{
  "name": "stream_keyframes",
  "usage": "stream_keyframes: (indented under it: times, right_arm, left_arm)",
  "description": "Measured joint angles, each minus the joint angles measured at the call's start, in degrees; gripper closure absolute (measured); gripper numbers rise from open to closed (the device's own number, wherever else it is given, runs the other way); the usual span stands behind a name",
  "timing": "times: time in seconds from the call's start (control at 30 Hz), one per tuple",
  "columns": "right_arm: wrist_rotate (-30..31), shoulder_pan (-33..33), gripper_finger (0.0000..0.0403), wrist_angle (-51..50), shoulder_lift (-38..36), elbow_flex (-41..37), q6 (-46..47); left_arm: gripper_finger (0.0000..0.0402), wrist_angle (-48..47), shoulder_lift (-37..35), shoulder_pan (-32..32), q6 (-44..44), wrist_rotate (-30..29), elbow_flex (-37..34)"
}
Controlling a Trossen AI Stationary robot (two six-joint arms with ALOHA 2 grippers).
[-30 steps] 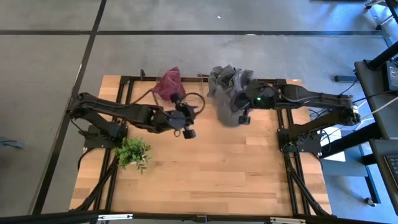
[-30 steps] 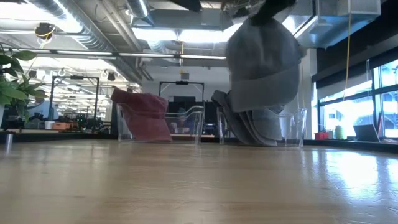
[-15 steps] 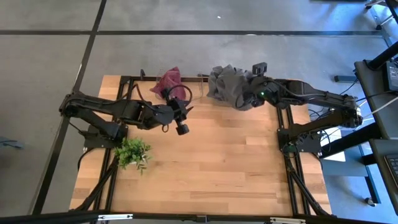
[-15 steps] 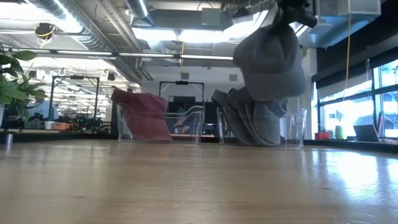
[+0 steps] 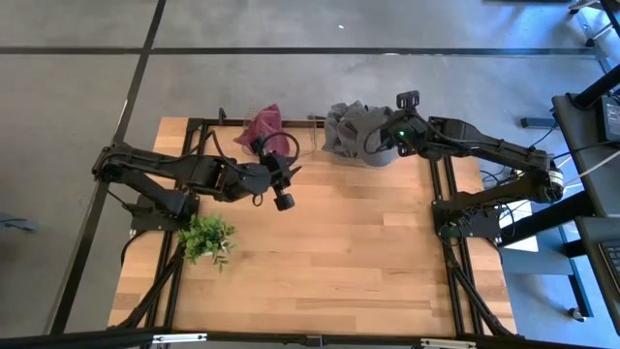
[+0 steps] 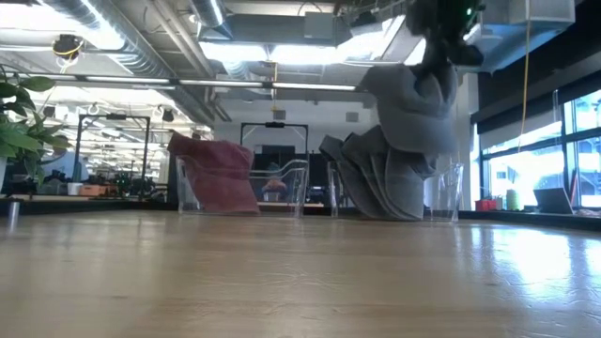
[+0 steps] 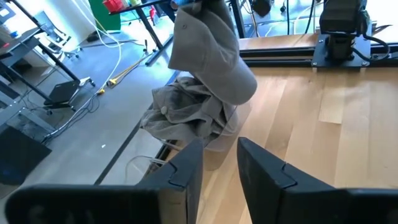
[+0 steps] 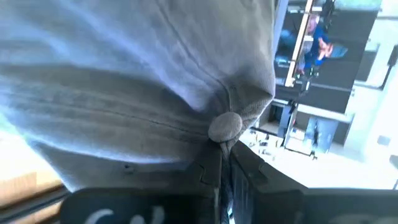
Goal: Pick & Place hat
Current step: Put the gray cap into the right transparent bin
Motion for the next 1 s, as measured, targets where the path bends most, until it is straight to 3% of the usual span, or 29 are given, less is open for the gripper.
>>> stream_keyframes:
  times: [0.17,0.27,0.47,0.63,0.83,1.0]
  right_arm:
    - [1.6,-3.1,0.0391,10.4,0.0,-7.4,-3.8]
    - [5.2,-4.5,0.0391,21.3,0.0,-11.6,-10.3]
    - [6.1,-7.6,0.0391,39.7,0.0,-18.0,-26.2]
    - [6.1,-9.5,0.0391,41.8,0.0,-20.8,-31.7]
    - [0.8,-11.5,0.0391,41.5,0.0,-24.2,-37.7]
    - [3.4,-13.9,0.0391,42.1,0.0,-25.4,-43.2]
  left_arm:
    - [0.0311,0.0,0.0,0.0,0.0,0.0,0.0]
    - [0.0310,0.0,0.0,0.0,0.0,0.1,0.0]
    - [0.0308,0.0,0.0,0.0,-0.1,2.3,0.0]
    - [0.0311,0.0,0.0,-0.1,-0.7,4.8,0.0]
    - [0.0307,0.0,0.0,-0.6,-0.9,4.9,0.0]
    - [0.0310,0.0,0.1,-0.6,-1.0,4.9,0.0]
